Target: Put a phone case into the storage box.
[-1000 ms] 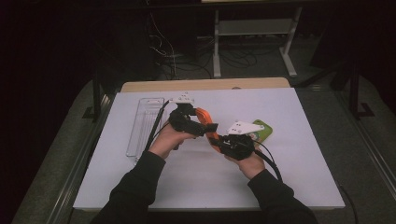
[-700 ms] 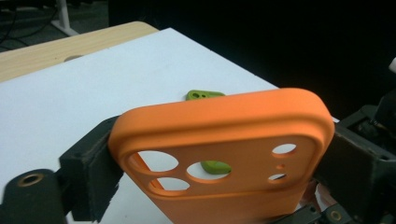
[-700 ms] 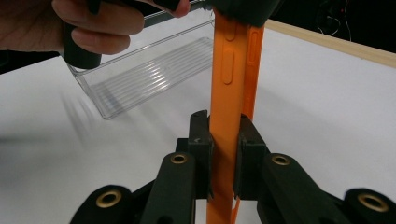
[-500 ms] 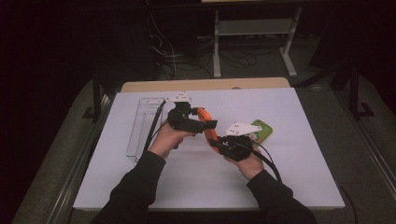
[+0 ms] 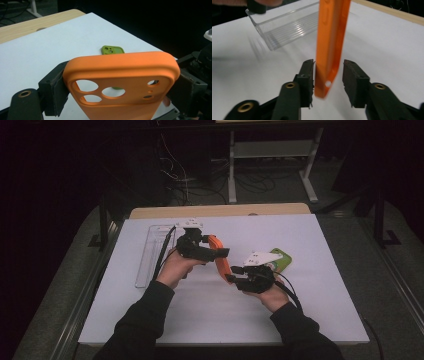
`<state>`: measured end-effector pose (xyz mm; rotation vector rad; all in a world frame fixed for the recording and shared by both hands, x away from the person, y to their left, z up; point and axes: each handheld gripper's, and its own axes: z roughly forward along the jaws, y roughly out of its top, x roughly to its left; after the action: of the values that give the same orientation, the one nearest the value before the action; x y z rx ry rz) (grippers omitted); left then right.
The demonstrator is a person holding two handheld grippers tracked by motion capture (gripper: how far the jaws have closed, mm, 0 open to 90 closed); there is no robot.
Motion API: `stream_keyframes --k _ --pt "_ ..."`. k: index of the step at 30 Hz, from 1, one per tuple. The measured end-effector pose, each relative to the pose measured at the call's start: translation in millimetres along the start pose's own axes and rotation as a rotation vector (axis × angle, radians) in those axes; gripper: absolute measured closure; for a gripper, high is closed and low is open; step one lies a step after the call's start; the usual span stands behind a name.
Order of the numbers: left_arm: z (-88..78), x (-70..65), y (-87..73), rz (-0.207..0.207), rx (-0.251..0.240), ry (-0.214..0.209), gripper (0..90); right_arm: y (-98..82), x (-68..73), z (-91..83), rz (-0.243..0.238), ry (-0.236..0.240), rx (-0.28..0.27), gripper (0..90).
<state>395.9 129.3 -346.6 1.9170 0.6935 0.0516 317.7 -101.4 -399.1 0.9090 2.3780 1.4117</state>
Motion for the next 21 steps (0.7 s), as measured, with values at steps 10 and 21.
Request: stream_keyframes --k 10,21 --pt "-12.7 5.8 4.5 0.012 0.019 0.048 14.8 -21.1 -11.5 -17.2 -0.015 0.018 0.110 32.4" --pt "-26.6 9.1 15.4 0.016 0.012 0.091 14.8 -50.1 -27.7 -40.0 -0.004 -0.031 0.090 7.9"
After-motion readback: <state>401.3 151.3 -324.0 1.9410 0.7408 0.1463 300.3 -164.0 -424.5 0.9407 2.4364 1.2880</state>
